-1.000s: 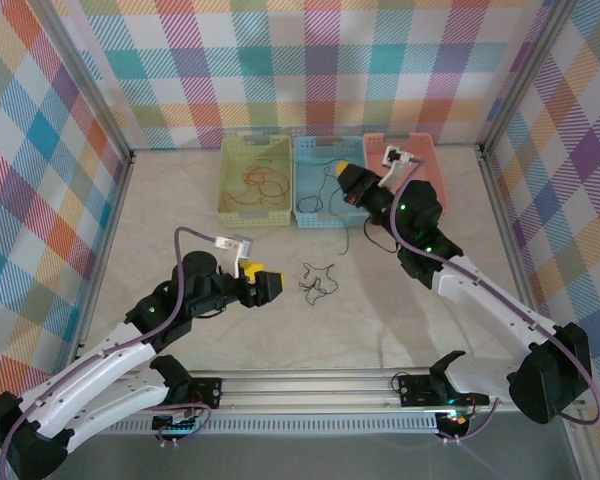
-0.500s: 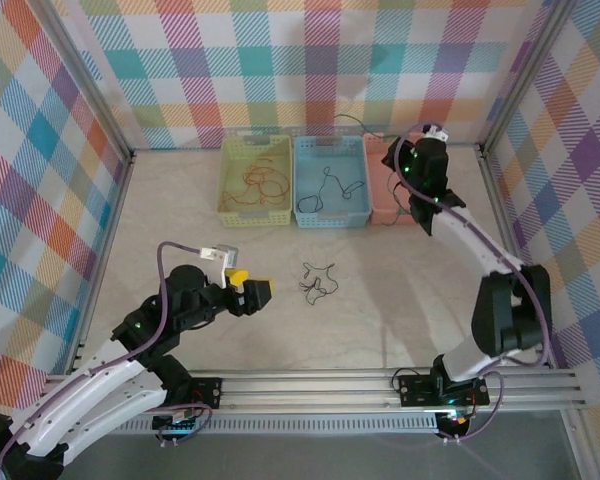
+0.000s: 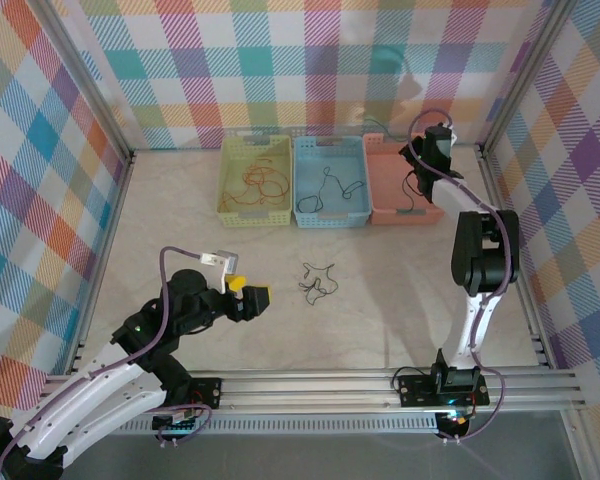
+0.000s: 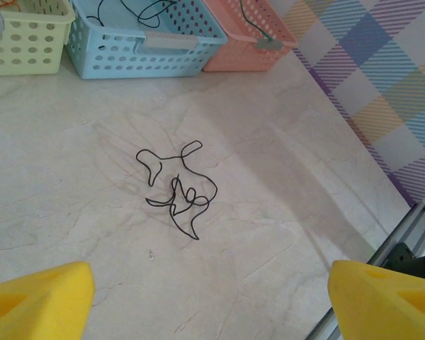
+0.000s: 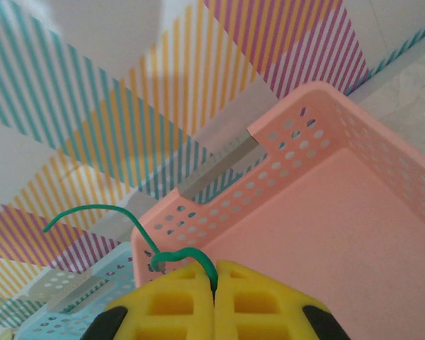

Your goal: Untangle the cables

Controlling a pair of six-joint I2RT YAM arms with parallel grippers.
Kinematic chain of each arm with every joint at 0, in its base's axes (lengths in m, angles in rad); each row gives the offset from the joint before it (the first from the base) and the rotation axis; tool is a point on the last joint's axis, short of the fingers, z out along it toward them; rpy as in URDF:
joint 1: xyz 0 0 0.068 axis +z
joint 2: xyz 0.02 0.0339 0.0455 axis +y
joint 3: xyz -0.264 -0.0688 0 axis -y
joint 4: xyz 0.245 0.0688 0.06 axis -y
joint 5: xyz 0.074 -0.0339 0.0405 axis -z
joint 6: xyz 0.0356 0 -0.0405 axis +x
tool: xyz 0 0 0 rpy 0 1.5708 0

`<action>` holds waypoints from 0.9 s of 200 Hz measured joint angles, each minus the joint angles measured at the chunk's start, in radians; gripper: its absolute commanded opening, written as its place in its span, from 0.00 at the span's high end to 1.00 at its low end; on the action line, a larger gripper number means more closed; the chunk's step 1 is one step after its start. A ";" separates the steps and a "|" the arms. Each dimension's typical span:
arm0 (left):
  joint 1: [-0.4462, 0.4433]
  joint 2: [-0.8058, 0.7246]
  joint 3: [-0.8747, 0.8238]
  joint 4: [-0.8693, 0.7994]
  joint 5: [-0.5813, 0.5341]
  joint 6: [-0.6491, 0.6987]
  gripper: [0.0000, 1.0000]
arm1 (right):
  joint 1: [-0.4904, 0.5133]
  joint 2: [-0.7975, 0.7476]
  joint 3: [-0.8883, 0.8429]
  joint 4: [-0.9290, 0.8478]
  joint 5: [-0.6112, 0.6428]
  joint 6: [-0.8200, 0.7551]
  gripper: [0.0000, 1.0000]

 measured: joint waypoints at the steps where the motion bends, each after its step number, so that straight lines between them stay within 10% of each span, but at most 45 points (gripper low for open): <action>1: 0.000 0.000 0.000 0.000 0.000 0.000 0.15 | 0.000 0.002 0.002 0.000 -0.001 0.000 1.00; 180: 0.000 0.006 -0.015 0.000 0.000 0.003 0.15 | -0.026 0.086 -0.011 -0.087 0.022 -0.219 1.00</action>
